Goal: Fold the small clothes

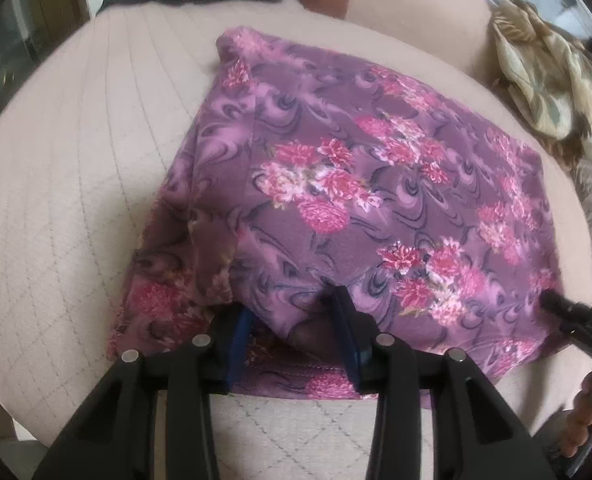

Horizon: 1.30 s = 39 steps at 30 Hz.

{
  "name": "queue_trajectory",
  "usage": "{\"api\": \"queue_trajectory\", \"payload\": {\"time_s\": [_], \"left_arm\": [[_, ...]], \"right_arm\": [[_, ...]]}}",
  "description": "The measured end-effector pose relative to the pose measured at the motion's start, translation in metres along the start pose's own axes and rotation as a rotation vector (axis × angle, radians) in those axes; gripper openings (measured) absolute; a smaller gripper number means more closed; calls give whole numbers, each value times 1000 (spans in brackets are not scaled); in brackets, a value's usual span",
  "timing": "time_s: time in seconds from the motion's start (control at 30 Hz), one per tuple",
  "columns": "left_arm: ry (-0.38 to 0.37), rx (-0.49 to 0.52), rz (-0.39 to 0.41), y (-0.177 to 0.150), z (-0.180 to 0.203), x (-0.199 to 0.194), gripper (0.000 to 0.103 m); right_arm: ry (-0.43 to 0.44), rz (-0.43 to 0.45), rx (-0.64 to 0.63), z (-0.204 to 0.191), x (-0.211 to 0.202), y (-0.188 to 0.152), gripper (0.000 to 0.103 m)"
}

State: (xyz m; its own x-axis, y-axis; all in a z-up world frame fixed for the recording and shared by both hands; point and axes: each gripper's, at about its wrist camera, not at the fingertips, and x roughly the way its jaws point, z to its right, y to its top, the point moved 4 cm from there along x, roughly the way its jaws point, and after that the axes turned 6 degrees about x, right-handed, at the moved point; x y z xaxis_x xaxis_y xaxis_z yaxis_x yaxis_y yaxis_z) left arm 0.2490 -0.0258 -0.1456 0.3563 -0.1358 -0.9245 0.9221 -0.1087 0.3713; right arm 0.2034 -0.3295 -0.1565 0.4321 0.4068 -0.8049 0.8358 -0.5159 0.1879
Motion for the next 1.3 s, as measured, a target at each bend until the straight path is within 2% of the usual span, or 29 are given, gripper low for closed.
{"api": "queue_trajectory", "payload": {"time_s": [0.07,0.1,0.13,0.17,0.27,0.43,0.53,0.6,0.8,0.97,1.1,1.23,1.3], "left_arm": [[6,-6,3,-5,1,-4,49],[13,-18,8,-8,-1,-9,59],[22,-25,21,-11,-9,-12,68],[30,-31,47,-14,-11,-20,70],[45,-59,110,-28,-25,-40,80],[24,-131,109,-50,-47,-53,81],[29,-183,159,-53,-66,-70,81],[27,-217,184,-54,-76,-78,81],[-6,-298,187,-53,-101,-82,82],[-35,-349,183,-49,-115,-76,82],[-77,-426,159,-37,-132,-62,83],[-181,-463,106,-7,-135,-34,83],[-191,-453,77,0,-131,-19,83]], "right_arm": [[18,18,13,2,-7,-6,45],[22,24,3,1,-12,-13,49],[24,27,-10,-1,-15,-16,59],[22,40,-33,-2,-21,-23,70],[21,102,-50,-3,-39,-46,85],[68,118,-106,-18,-51,-80,87],[64,156,-148,-27,-59,-94,88],[64,194,-163,-32,-66,-100,90],[81,257,-185,-41,-82,-104,95],[111,179,-181,-53,-72,-98,95],[151,84,-219,-86,-59,-88,95],[187,34,-207,-128,-45,-57,95],[223,4,-175,-151,-33,-35,95]]}}
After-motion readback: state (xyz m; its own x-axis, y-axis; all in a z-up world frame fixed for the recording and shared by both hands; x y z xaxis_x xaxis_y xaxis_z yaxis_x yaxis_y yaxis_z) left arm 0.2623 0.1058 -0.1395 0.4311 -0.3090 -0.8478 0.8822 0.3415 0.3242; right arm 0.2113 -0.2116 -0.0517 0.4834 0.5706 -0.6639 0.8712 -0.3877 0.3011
